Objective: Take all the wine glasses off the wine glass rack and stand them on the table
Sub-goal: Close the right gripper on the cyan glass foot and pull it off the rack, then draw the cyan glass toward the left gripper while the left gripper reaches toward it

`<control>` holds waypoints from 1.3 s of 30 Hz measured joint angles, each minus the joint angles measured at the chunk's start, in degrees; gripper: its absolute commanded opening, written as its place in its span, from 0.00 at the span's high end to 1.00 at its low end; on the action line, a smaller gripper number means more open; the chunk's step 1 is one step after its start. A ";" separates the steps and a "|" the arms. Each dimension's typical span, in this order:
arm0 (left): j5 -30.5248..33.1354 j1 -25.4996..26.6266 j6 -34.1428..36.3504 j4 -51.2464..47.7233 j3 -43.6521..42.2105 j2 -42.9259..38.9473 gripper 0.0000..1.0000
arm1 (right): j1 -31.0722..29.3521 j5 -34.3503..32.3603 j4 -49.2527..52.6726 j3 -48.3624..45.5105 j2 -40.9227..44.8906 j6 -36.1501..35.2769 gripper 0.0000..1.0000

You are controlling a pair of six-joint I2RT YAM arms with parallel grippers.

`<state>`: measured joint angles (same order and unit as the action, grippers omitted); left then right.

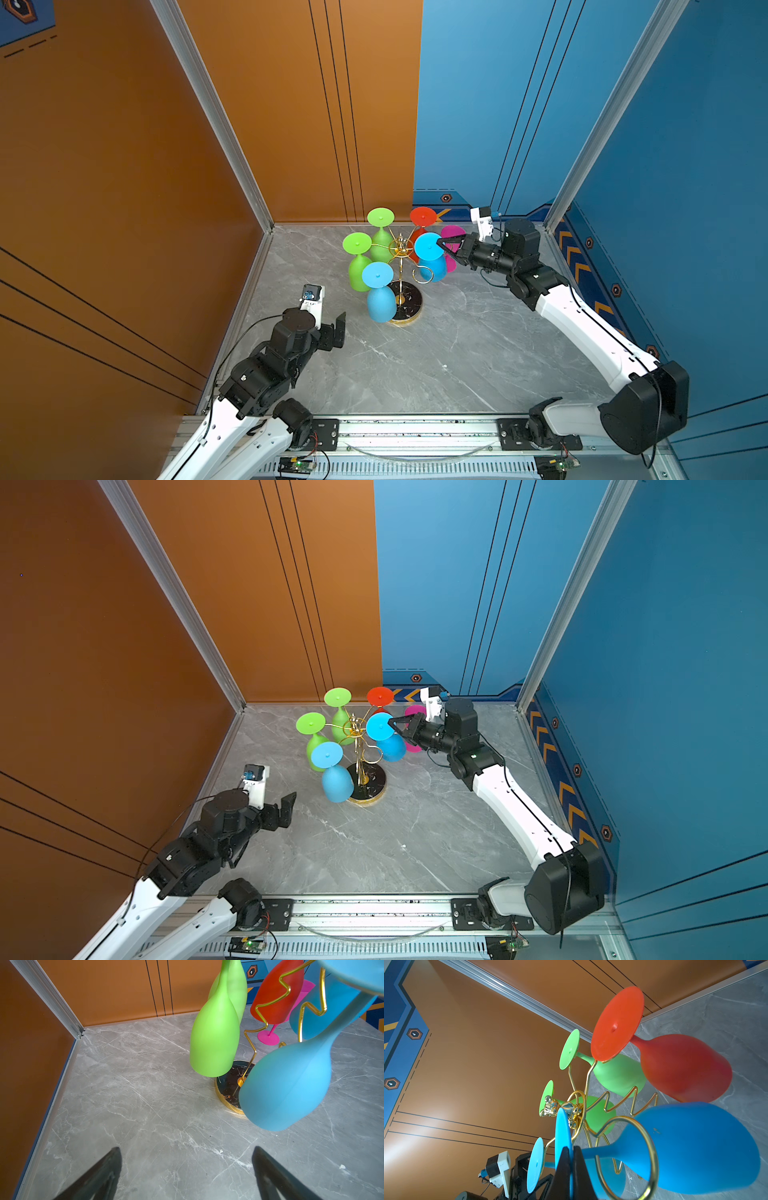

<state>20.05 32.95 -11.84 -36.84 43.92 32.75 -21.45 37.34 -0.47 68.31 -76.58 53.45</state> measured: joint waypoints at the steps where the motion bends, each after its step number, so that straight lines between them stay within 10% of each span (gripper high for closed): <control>1: -0.37 -0.02 0.00 -0.02 0.00 -0.15 0.02 | 0.02 0.00 0.50 0.00 0.52 -0.28 1.00; 19: -11.06 -0.07 -5.77 -2.38 5.86 -3.06 0.00 | 0.09 2.43 5.60 -2.21 8.94 -3.67 1.00; 39: -38.91 -0.07 -14.91 2.10 7.82 1.31 0.04 | 0.11 6.67 19.08 -9.14 21.94 -17.33 1.00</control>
<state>-18.85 32.88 -26.74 -34.74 51.75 34.06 -21.34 44.01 18.61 59.18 -54.63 36.12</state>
